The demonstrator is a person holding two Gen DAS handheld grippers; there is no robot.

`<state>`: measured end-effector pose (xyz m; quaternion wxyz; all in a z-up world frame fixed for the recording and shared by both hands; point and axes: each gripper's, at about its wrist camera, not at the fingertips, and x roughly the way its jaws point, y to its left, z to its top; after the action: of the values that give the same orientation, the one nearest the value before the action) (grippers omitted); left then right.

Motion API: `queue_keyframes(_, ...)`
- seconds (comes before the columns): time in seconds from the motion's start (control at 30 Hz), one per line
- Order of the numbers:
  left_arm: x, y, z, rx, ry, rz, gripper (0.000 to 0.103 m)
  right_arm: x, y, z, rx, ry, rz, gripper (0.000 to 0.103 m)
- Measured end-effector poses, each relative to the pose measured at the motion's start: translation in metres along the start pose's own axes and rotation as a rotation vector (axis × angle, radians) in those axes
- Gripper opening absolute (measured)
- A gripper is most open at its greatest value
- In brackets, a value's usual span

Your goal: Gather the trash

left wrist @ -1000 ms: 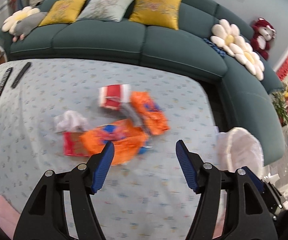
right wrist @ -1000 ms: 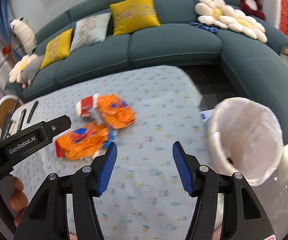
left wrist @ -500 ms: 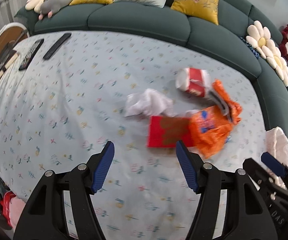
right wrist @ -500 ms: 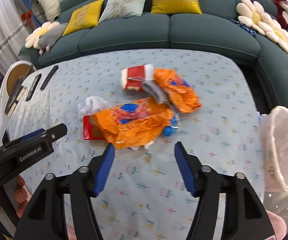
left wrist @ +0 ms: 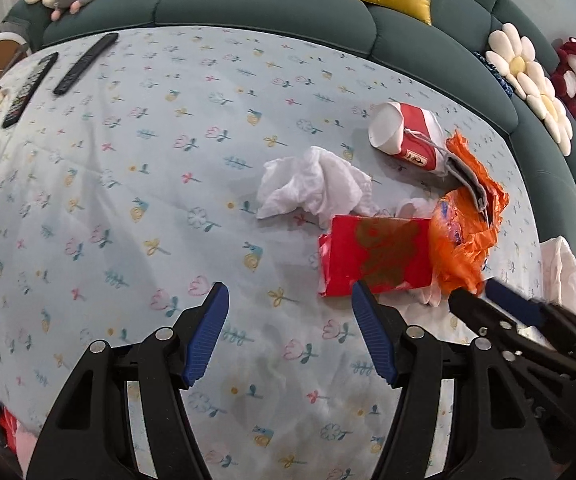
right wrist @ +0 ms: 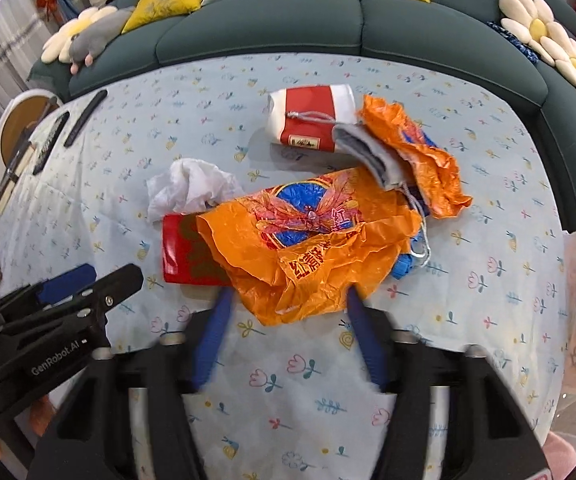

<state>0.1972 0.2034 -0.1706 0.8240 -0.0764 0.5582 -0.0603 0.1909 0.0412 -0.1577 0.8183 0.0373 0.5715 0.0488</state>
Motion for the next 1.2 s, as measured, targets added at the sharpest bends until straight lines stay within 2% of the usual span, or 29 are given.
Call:
queue_keyframes(0.03, 0.003, -0.001, 0.002, -0.004, 0.005, -0.016, 0.061, 0.001, -0.001, 0.000, -0.002, 0.004, 0.001, 0.021)
queue_keyframes(0.2, 0.014, -0.014, 0.010, 0.009, 0.009, -0.058, 0.060, -0.009, -0.006, -0.002, 0.001, -0.028, 0.012, 0.011)
queue_keyframes(0.23, 0.017, -0.017, 0.012, 0.012, 0.008, -0.062, 0.060, -0.011, -0.009, -0.002, 0.009, -0.027, 0.026, 0.001)
queue_keyframes(0.3, 0.020, -0.021, 0.014, 0.011, 0.013, -0.068, 0.058, -0.017, -0.012, -0.003, 0.025, -0.033, 0.034, 0.001)
queue_keyframes(0.4, 0.022, -0.026, 0.017, 0.005, 0.022, -0.097, 0.044, -0.021, -0.016, -0.004, 0.035, -0.037, 0.037, 0.001)
queue_keyframes(0.57, 0.017, -0.037, 0.011, 0.020, 0.024, -0.125, 0.010, -0.028, -0.022, -0.004, 0.057, -0.053, 0.044, 0.001)
queue_keyframes(0.63, 0.012, -0.041, 0.008, 0.030, 0.022, -0.132, 0.004, -0.032, -0.024, -0.004, 0.064, -0.064, 0.046, 0.001)
queue_keyframes(0.83, -0.018, -0.058, 0.005, 0.056, -0.031, -0.148, 0.000, -0.053, -0.028, -0.003, 0.082, -0.108, 0.065, 0.001)
queue_keyframes(1.2, -0.083, -0.102, 0.017, 0.083, -0.140, -0.164, 0.000, -0.124, -0.050, 0.003, 0.113, -0.261, 0.090, 0.001)
